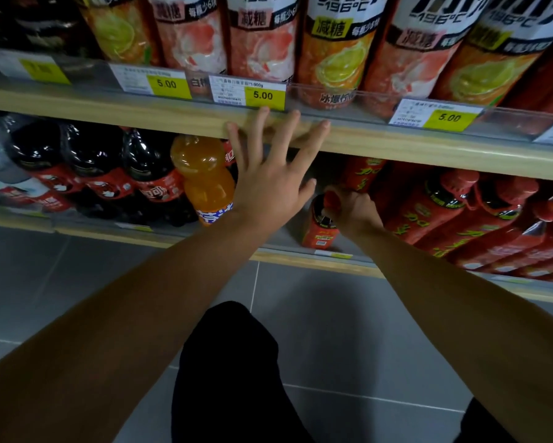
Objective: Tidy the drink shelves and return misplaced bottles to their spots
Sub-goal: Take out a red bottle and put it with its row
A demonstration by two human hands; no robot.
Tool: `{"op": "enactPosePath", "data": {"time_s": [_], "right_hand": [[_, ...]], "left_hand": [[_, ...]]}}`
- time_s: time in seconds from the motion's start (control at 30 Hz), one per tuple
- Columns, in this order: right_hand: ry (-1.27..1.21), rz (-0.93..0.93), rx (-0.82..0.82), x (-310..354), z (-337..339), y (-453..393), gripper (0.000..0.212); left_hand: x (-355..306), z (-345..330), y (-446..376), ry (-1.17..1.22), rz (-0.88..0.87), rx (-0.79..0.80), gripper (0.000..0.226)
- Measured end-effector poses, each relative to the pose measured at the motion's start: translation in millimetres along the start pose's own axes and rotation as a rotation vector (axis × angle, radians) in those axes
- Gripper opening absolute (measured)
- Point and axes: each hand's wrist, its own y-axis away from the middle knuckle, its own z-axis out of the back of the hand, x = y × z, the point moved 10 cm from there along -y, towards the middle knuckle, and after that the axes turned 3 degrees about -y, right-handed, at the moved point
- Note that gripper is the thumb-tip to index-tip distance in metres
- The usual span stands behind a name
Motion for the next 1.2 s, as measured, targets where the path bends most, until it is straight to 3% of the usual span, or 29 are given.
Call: {"op": "enactPosePath", "data": {"time_s": [0.27,0.63,0.8,0.97,1.1,1.2], "right_hand": [[-0.139,0.057,-0.156,0,76,57,0.047],[-0.152,0.187,-0.156,-1,182,129,0.038],[-0.144,0.146,-0.275,-8,227,150,0.034],[-0.175,0.091,-0.498,-9,280,177,0.035],[-0.148,0.050,-0.627,-6,318,200,0.028],[-0.108,0.052,-0.664,-1,335,214,0.041]], "left_hand": [[-1,4,1,0.011,0.015,0.133,0.078],[-18,15,2,0.030,0.143,0.374,0.088],[-92,44,17,0.312,0.034,0.315,0.086],[-176,78,19,0.561,0.008,0.229,0.098],[-209,89,3,0.683,0.170,0.214,0.114],[-216,90,-10,0.768,0.306,0.185,0.114]]}}
